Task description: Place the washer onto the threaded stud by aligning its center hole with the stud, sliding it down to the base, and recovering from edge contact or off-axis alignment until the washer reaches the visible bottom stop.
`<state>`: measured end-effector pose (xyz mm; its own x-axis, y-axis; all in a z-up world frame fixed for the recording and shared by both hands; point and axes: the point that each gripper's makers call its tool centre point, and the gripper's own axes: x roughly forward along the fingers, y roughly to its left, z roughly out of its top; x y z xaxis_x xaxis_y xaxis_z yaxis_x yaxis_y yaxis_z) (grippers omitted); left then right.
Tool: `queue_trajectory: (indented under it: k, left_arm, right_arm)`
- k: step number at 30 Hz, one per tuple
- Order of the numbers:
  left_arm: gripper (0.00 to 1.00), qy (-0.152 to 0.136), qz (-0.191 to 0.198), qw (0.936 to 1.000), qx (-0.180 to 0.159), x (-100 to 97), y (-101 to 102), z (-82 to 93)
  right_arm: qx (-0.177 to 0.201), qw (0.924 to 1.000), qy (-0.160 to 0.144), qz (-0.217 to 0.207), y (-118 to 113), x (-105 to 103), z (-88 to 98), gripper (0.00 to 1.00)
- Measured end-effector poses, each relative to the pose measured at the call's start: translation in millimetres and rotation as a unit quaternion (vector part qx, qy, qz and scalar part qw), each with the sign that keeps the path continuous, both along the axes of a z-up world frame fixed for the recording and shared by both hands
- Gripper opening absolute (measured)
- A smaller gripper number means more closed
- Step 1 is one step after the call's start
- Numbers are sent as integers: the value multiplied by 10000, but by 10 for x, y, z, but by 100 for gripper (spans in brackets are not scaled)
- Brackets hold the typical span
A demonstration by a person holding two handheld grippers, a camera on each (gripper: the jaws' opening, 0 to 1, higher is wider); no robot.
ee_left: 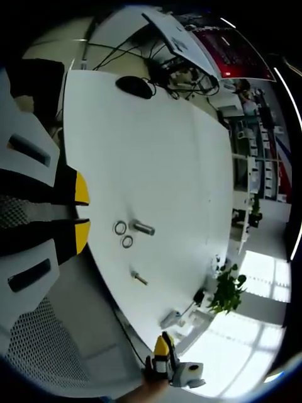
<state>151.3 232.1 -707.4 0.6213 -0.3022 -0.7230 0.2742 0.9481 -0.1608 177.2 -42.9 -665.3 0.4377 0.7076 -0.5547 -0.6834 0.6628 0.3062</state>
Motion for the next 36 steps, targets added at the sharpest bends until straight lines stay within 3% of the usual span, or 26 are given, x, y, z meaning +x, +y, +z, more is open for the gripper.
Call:
queue_trajectory:
  k: [4,10,12,15,18,20,21,25,36]
  left_arm:
    - [6,-4,-2,10000,5,-2,4,1]
    - [6,-17,6,10000,-10,1,8,5]
    - [5,-8,22,10000,-3,1,17,2]
    - [5,8,-14,10000,12,-2,4,-4]
    - [6,-5,7,10000,13,-3,4,0]
    - [6,-42,77,10000,12,-4,20,6]
    - [6,-79,127,9999,-3,2,28,19]
    - [6,-55,98,9999,9,5,20,14]
    - [5,2,32,10000,59,-2,11,1]
  right_arm:
    - [-243,9996,132,-113,13,-87,-102,13]
    - [-193,9993,229,-242,9,-188,-236,13]
    - [-335,9989,296,-124,13,-213,-316,13]
    - [-249,9994,156,-186,-16,-158,-264,13]
    - [-316,9969,697,-205,-76,-245,-404,13]
    - [-315,9980,511,-178,-66,-215,-371,13]
    - [-270,9992,207,-212,-62,-149,-313,13]
    - [-200,9982,452,-326,-96,-172,-340,13]
    - [-112,9972,366,-637,-138,-96,-305,13]
